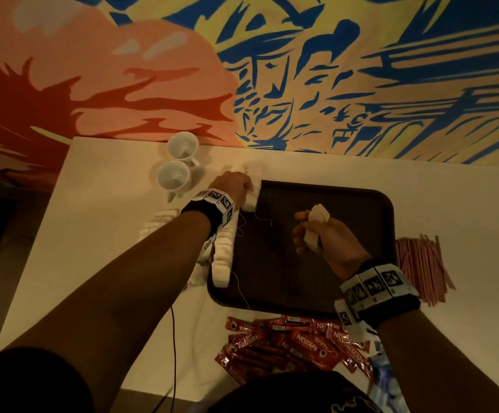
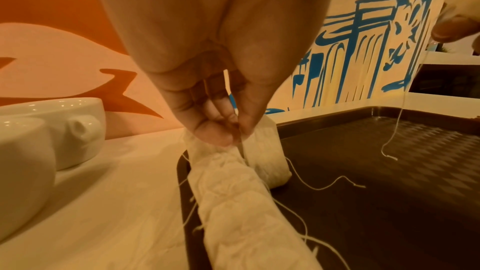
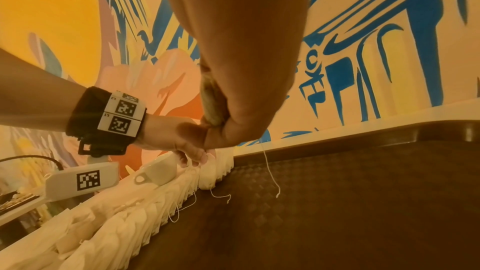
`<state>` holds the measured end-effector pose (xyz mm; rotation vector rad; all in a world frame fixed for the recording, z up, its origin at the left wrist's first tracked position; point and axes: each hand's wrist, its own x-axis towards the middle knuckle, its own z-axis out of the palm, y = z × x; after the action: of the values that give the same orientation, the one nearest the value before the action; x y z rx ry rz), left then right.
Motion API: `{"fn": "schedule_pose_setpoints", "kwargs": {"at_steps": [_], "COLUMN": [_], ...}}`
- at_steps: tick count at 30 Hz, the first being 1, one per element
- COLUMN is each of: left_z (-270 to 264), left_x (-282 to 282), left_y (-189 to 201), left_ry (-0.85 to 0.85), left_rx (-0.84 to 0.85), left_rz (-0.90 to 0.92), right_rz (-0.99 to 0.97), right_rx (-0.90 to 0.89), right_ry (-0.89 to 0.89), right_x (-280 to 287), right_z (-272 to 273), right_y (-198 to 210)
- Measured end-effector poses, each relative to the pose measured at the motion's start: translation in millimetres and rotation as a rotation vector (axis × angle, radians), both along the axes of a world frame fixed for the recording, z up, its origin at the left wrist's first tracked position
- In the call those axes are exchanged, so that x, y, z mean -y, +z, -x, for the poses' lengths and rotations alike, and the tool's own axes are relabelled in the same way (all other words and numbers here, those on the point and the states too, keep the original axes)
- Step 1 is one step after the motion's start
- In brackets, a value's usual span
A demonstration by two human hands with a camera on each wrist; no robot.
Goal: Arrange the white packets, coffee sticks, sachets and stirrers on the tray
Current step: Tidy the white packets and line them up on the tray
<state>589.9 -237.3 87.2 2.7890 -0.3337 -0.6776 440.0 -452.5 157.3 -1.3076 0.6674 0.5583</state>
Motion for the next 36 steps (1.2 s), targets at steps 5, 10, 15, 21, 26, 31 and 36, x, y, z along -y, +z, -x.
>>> {"fn": "schedule_pose_setpoints", "kwargs": {"at_steps": [5, 10, 15, 21, 26, 31, 36], "left_z": [-2.1, -3.1, 1.7, 25.1, 65.5, 109.6, 157.9], "left_x": [0.5, 1.7, 4.1, 0.4, 4.1, 16.1, 33.5], "left_y": [0.8, 5.2, 19.1, 51.0, 95.5, 144.9, 186.6], "left_ry": [0.021, 0.033, 0.086, 0.248, 0.290, 0.299, 0.299], "left_rx": [0.005, 0.012, 0.054, 0.015, 0.043, 0.046, 0.045], "left_rz": [0.012, 0.017, 0.018, 0.203, 0.486, 0.698, 0.834], "right_rz": [-0.016, -0.036, -0.083, -0.150, -0.176, -0.190, -0.169], "right_rx": [0.001, -0.003, 0.022, 0.052, 0.144, 0.253, 0.293], "right_ry": [0.005, 0.013, 0.012, 0.014, 0.030, 0.001, -0.106], "right_x": [-2.2, 0.2, 0.4, 3.2, 10.1, 11.1, 8.8], "right_z": [-0.7, 0.2, 0.3, 2.9, 14.9, 34.6, 55.1], "right_y": [-0.8, -0.2, 8.8, 29.3, 53.1, 80.3, 101.2]}}
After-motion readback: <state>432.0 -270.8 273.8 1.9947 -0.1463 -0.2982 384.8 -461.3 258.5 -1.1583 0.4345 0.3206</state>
